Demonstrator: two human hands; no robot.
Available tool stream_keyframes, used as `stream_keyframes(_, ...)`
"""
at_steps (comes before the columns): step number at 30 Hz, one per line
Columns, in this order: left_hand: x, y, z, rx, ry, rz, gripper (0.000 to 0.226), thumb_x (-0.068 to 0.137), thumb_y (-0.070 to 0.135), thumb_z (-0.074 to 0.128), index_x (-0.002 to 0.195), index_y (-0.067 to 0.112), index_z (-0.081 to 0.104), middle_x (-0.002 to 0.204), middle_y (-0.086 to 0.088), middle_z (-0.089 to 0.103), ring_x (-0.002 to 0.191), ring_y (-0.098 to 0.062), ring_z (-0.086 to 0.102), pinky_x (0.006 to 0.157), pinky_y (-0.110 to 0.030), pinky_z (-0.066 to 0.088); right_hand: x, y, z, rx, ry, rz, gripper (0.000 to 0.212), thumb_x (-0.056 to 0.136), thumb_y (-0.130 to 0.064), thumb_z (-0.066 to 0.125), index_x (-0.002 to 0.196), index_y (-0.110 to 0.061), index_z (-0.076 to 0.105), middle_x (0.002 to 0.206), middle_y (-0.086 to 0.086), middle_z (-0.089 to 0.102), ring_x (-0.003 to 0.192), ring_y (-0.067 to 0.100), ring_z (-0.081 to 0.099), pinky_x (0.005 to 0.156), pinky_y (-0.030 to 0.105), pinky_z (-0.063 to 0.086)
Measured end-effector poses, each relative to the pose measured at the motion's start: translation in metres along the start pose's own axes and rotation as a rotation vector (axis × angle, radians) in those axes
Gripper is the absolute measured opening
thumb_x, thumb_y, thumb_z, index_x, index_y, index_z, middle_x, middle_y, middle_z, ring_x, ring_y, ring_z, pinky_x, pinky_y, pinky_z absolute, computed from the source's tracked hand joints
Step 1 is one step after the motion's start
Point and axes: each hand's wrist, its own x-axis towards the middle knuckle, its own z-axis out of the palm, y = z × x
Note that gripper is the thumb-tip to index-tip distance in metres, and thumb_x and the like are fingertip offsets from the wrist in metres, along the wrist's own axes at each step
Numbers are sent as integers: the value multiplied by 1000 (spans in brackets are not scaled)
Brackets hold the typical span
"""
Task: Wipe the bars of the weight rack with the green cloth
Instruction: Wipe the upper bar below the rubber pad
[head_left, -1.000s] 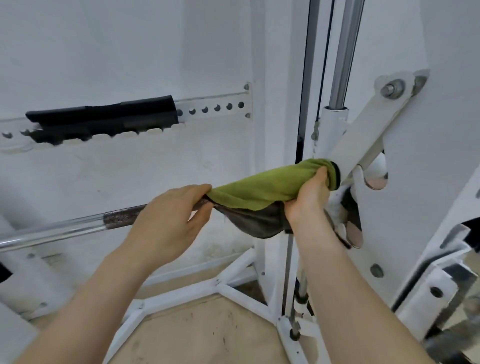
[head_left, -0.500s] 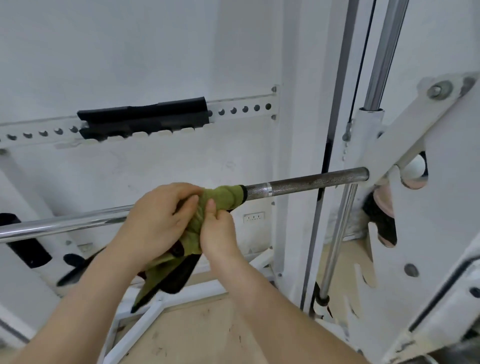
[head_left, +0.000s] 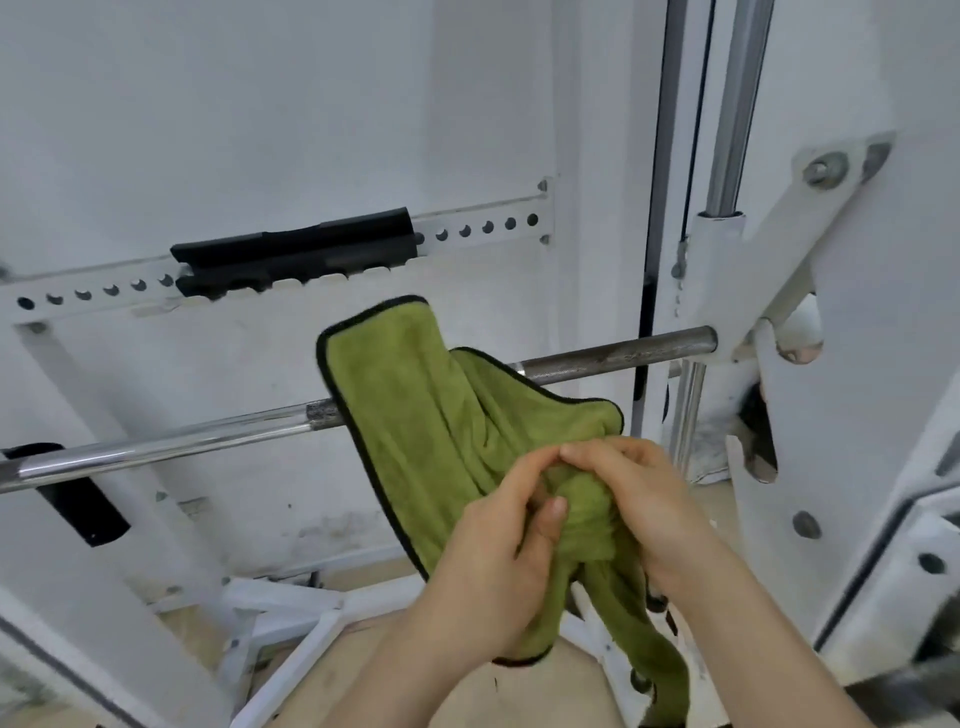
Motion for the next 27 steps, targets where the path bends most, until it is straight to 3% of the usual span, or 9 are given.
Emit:
stream_keyframes(3,8,19,18,-171,-46,-18,27,97,29,44,120,39,56,92,13,68,86,-11,64,80,-32,54,-9,-18,-22,108,18,-78,23,65,-27,75,57,-11,62,58,9,58,55,19,57,58,29,49)
stream_keyframes(6,27,41,25,-161,35,84,29,94,28,44,117,36,58,97,18,67,93,-4,62,86,-22,49,-11,-41,-36,100,71,-203,25,67,-31,75,62,-10,62,59,7,61,55,16,59,55,27,51)
stream_keyframes(11,76,76,18,-377,212,100,24,96,15,45,105,11,67,96,-4,72,90,-14,67,81,-28,52,8,-81,-27,-146,79,-517,23,94,-28,59,114,-21,69,110,-4,71,102,6,65,92,28,51)
stream_keyframes(16,118,95,19,-530,279,19,24,101,5,40,101,8,64,83,-5,68,75,-15,63,62,-29,54,24,-82,-39,-815,307,-1034,62,91,-46,49,148,-30,29,154,1,31,141,17,30,112,46,31)
stream_keyframes(18,139,78,12,-543,366,-110,25,102,11,41,100,17,65,88,-3,68,79,-18,65,66,-37,57,46,-62,-47,-1130,396,-968,66,90,-53,45,149,-36,20,159,2,20,145,24,18,108,56,27)
stream_keyframes(20,156,49,7,-324,429,-191,22,101,19,43,107,24,63,95,-1,67,85,-21,65,71,-40,57,72,-31,-50,-1365,309,-739,69,90,-58,40,150,-38,13,159,1,19,146,24,12,107,62,23)
stream_keyframes(23,158,2,-2,692,245,-267,36,100,41,28,122,28,54,106,-1,63,94,-29,61,77,-41,51,103,-3,-56,-1465,234,-690,58,90,-56,42,141,-28,39,140,5,48,134,26,39,109,59,21)
stream_keyframes(25,148,-16,-7,1187,111,-269,43,99,41,18,117,26,54,86,-1,61,76,-31,57,61,-34,42,118,-19,-61,-1474,309,-771,47,95,-54,30,106,-22,62,101,2,67,100,24,61,110,50,23)
stream_keyframes(27,142,-21,-11,1286,91,-219,42,100,40,20,109,21,57,72,-1,54,63,-29,51,51,-30,34,122,-43,-58,-1492,293,-650,52,100,-49,21,73,-18,53,76,4,66,71,23,57,101,44,34)
